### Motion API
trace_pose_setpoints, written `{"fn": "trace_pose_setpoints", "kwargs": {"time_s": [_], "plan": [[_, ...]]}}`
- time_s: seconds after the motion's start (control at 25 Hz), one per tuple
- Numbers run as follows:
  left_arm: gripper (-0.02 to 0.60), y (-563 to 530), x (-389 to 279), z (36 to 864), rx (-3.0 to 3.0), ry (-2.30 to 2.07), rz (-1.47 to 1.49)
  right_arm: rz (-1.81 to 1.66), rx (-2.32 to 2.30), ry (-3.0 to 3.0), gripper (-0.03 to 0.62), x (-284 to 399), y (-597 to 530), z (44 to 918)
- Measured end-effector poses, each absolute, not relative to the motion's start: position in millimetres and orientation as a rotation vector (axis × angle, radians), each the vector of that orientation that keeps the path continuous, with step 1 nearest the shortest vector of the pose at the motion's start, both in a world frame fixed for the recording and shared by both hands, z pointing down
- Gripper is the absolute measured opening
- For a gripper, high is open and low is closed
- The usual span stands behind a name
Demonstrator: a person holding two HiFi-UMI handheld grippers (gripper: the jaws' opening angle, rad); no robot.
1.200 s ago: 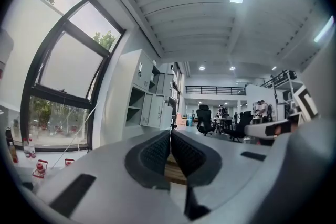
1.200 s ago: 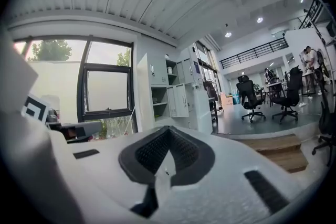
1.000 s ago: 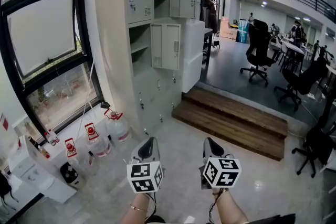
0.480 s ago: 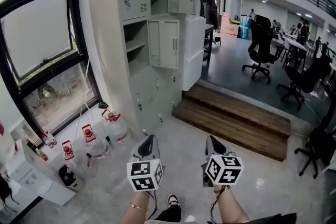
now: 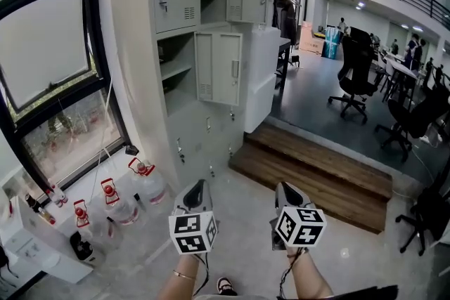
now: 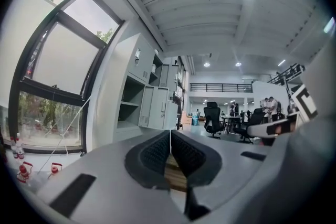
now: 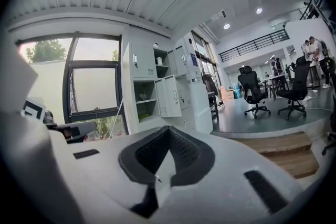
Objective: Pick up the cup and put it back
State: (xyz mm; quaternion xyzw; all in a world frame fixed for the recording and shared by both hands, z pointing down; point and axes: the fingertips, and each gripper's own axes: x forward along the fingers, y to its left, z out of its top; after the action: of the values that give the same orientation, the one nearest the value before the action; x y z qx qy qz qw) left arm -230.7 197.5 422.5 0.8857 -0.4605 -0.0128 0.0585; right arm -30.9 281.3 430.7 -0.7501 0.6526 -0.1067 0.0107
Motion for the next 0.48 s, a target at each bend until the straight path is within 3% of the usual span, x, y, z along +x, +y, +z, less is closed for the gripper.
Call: {"fn": "trace_pose_setpoints", "kwargs": {"time_s": [0.48], "plan": [[0.011,66.2,-194.6,424.1,2.636,-1.440,-0.041,-0.342,-2.318,2.052,-0.008,18.4,146.7,426.4]]}}
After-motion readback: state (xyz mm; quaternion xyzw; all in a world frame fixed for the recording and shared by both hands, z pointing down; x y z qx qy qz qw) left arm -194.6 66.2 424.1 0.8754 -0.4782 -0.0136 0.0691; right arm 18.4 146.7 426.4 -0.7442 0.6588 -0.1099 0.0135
